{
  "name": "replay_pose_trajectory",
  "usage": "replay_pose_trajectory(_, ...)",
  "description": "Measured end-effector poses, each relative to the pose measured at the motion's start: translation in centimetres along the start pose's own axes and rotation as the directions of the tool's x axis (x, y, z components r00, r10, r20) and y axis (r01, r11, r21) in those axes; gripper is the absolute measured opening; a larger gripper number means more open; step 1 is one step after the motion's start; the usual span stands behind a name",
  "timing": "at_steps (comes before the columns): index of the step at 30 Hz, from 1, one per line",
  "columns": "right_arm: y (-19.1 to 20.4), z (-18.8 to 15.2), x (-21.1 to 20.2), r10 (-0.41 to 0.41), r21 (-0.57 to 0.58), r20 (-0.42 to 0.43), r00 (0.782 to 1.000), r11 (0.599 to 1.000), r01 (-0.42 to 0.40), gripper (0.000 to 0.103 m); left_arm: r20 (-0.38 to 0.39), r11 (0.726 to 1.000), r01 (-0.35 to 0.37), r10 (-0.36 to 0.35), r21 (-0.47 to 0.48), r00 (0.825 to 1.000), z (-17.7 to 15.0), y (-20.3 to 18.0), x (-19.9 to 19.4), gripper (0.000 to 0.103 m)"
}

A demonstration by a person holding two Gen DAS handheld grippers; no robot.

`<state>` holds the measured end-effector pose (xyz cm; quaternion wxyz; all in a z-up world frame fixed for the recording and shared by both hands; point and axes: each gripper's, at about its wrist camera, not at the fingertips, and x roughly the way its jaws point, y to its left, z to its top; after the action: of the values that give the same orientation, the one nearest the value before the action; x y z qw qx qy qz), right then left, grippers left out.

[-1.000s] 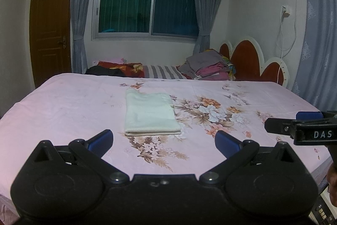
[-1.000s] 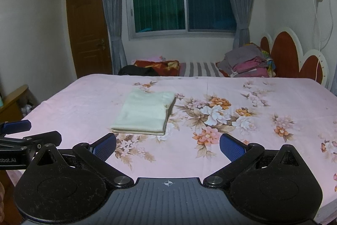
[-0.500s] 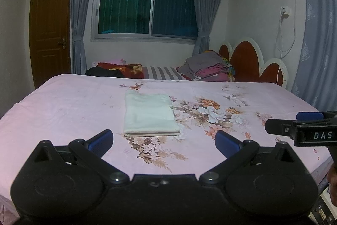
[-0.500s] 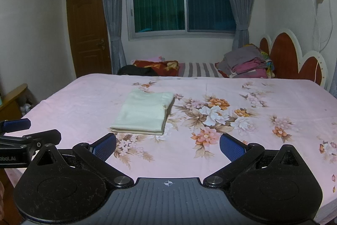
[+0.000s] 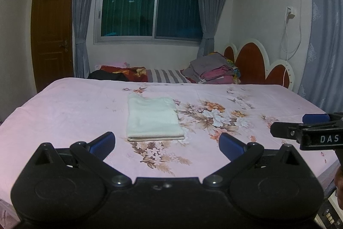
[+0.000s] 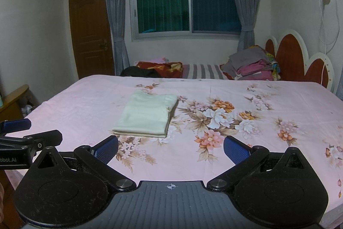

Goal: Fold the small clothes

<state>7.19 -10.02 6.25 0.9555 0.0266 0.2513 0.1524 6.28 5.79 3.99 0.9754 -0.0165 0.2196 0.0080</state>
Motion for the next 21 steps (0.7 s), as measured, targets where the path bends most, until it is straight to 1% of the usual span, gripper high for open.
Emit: replay_pose_trajectory(21, -0.37, 0.01, -0.08, 0.001, -0.005, 0.002, 1.0, 1.0, -0.001, 0.103, 0.007, 1.0, 0.0, 0.0, 0.004, 1.0, 0.11, -0.18, -0.45, 0.102)
